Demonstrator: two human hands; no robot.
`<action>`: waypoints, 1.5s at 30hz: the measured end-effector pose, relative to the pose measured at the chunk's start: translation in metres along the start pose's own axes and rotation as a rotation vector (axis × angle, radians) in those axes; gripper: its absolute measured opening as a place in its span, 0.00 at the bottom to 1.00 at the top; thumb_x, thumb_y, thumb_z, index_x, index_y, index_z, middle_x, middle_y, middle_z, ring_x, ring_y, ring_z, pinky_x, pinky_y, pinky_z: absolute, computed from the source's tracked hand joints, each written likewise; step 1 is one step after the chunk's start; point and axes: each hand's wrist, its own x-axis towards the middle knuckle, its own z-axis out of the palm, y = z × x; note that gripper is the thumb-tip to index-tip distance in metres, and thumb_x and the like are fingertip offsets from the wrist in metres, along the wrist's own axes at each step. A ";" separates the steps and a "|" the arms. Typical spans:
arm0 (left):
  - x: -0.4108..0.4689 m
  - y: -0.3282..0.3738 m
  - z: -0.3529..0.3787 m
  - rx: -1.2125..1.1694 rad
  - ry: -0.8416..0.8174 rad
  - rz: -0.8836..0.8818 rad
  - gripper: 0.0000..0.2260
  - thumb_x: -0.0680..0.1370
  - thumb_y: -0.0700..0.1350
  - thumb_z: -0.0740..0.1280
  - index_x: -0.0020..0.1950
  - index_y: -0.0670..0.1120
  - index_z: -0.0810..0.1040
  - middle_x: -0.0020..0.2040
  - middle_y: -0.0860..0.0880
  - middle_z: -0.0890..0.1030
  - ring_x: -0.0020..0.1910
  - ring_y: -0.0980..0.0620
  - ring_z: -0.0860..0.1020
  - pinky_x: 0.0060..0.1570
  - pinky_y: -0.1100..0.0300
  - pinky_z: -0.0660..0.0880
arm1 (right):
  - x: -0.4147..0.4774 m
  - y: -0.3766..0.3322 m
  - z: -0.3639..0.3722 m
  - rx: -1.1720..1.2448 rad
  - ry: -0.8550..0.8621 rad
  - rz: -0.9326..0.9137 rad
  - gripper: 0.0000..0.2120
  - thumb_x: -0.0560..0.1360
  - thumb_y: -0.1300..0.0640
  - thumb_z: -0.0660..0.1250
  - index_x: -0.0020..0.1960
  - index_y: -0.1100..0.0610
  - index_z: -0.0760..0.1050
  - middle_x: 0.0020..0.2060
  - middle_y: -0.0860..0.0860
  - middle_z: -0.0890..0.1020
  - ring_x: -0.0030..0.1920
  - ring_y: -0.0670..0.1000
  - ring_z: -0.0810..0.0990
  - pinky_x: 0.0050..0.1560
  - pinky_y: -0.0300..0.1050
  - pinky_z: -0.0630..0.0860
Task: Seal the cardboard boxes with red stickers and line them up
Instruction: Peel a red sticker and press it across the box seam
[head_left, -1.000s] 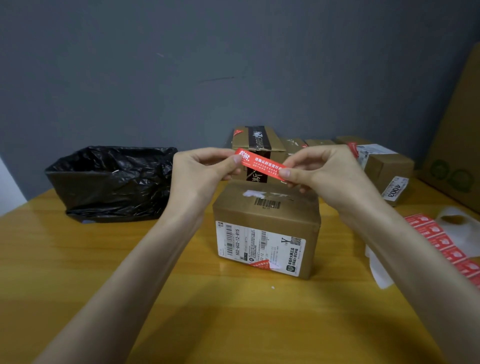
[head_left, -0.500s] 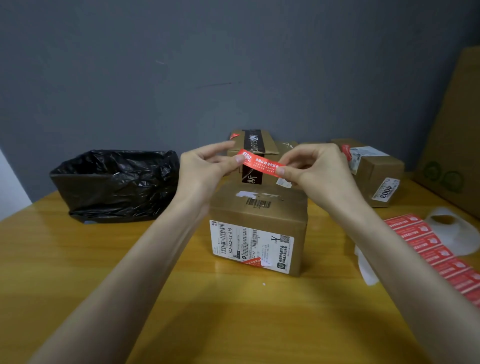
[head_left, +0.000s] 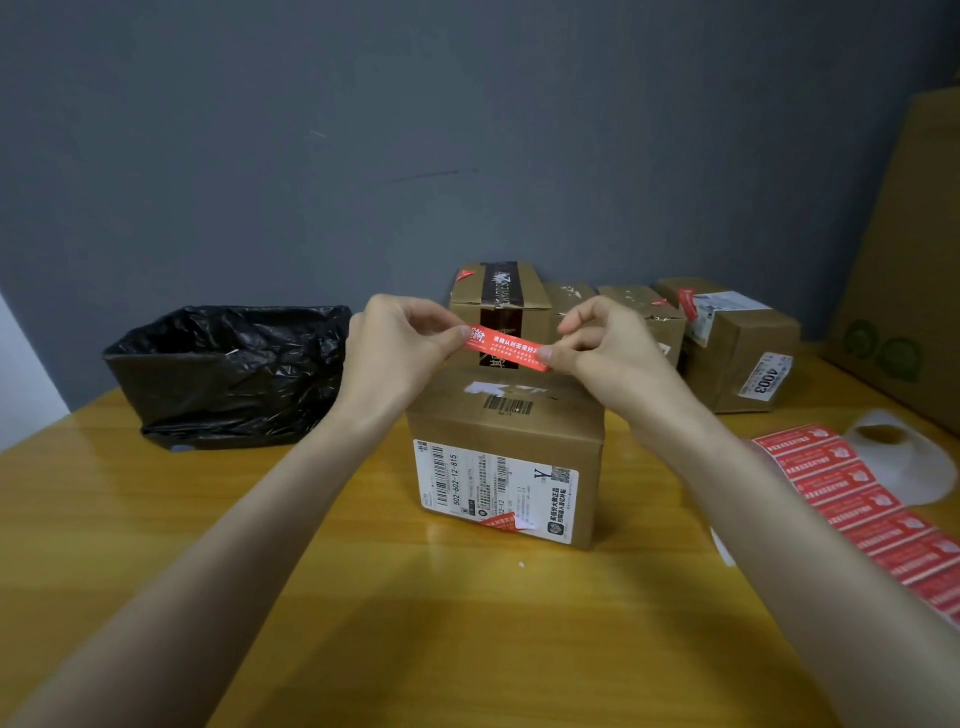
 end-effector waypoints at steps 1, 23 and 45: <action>0.000 0.001 0.000 0.063 0.013 0.022 0.02 0.73 0.46 0.72 0.41 0.49 0.84 0.36 0.55 0.82 0.41 0.56 0.81 0.46 0.59 0.77 | 0.000 0.001 0.001 -0.003 -0.002 0.001 0.12 0.72 0.58 0.71 0.41 0.51 0.67 0.38 0.51 0.83 0.49 0.50 0.78 0.47 0.45 0.72; 0.003 -0.007 0.004 0.229 -0.288 -0.069 0.10 0.75 0.46 0.69 0.34 0.50 0.78 0.35 0.56 0.77 0.37 0.61 0.75 0.31 0.71 0.67 | 0.005 0.011 0.011 -0.298 -0.024 -0.013 0.09 0.73 0.55 0.69 0.47 0.53 0.68 0.42 0.51 0.81 0.49 0.50 0.76 0.34 0.37 0.66; 0.003 -0.006 0.005 0.326 -0.288 -0.016 0.10 0.74 0.43 0.70 0.33 0.49 0.79 0.33 0.57 0.77 0.40 0.57 0.76 0.40 0.63 0.71 | -0.002 0.005 0.012 -0.451 -0.060 -0.091 0.09 0.73 0.57 0.68 0.46 0.53 0.67 0.36 0.45 0.75 0.44 0.49 0.75 0.42 0.44 0.70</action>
